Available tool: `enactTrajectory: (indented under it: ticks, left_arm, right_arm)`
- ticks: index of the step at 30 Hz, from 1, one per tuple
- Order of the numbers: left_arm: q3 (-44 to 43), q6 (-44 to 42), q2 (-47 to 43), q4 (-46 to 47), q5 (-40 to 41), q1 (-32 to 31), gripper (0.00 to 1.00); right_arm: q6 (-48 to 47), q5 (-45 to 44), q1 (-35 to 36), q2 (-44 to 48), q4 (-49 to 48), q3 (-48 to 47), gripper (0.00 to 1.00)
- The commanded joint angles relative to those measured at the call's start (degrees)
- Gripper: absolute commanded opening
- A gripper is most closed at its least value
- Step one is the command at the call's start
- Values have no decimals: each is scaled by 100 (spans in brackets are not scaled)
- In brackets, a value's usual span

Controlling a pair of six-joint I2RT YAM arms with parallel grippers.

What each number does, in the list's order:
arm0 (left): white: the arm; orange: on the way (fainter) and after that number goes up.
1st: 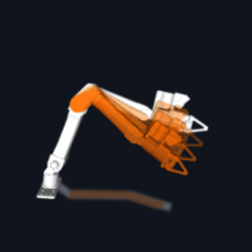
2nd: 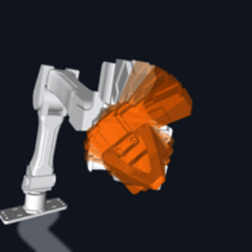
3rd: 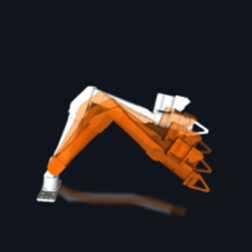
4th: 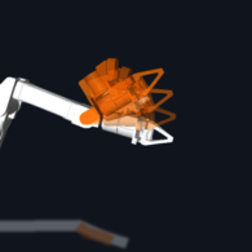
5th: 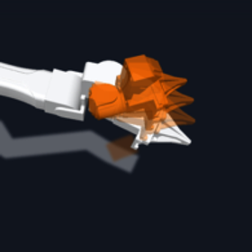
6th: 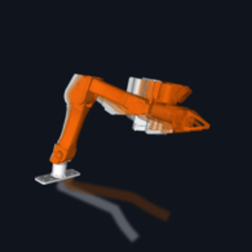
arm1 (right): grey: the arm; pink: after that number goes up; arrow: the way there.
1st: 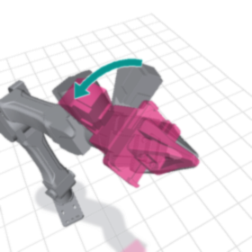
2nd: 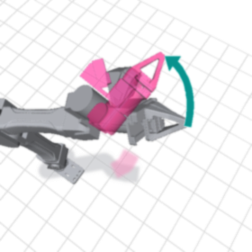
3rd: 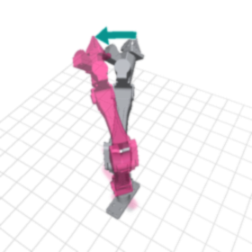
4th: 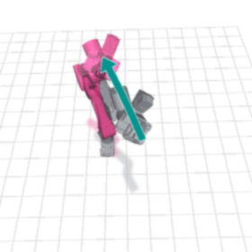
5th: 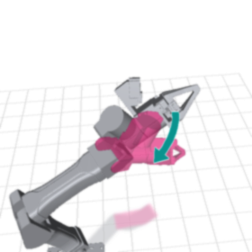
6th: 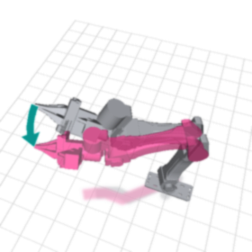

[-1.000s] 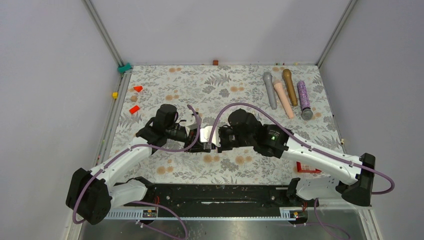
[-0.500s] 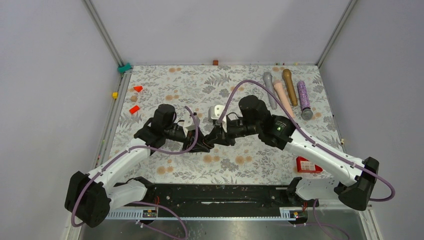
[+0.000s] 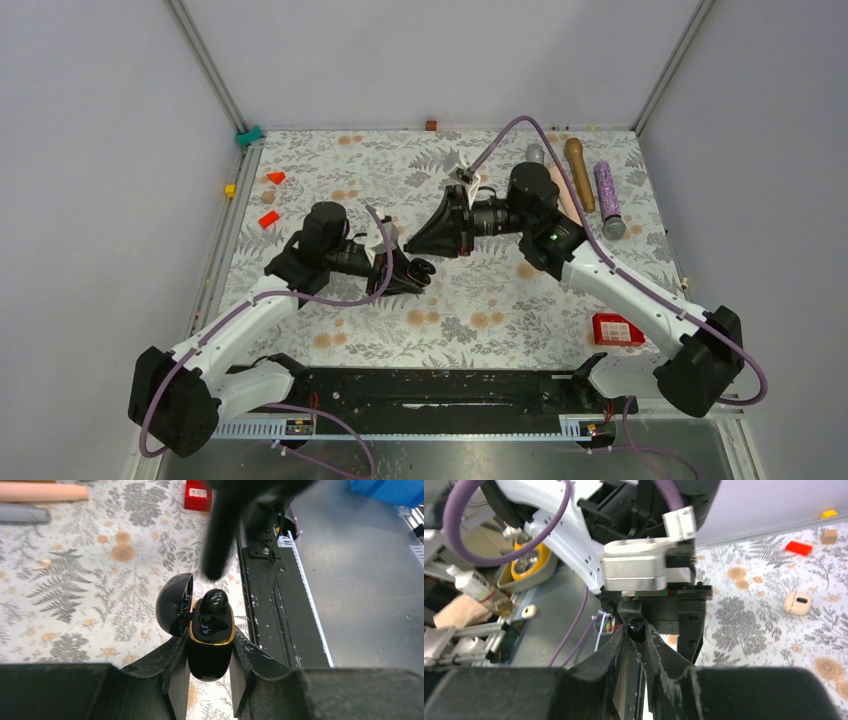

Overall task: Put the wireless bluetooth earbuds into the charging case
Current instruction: Place the earbud in the charging case.

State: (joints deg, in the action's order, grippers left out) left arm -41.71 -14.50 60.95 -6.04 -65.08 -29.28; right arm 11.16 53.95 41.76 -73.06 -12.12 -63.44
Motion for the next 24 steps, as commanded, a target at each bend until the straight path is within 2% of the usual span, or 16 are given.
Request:
enactTrajectory:
  ticks: [1, 4, 6, 8, 15, 19, 24]
  left_arm:
    - [-699, -77, 104, 91, 296, 27, 0]
    - [-884, -121, 188, 32, 380, 36, 0]
    - [-885, 164, 225, 362, 456, 37, 0]
    - [-735, 666, 212, 1209, 592, 38, 0]
    - [-51, 2102, 203, 3151, 1006, 37, 0]
    - [420, 2851, 242, 4473, 1199, 36, 0]
    - [755, 3475, 264, 5339, 1200, 36, 0]
  right_arm:
    - [1994, 652, -422, -273, -2221, 43, 16]
    - [2312, 726, -606, -303, -2580, -45, 15]
    - [2335, 731, -665, -255, -2627, -40, 15]
    - [2431, 730, -741, -197, -2765, 1, 16]
    - [2533, 619, -1038, 124, -2826, 19, 15]
    - [2111, 513, -1051, 279, -2488, 159, 15]
    - [1550, 403, -1047, 430, -2191, 421, 15]
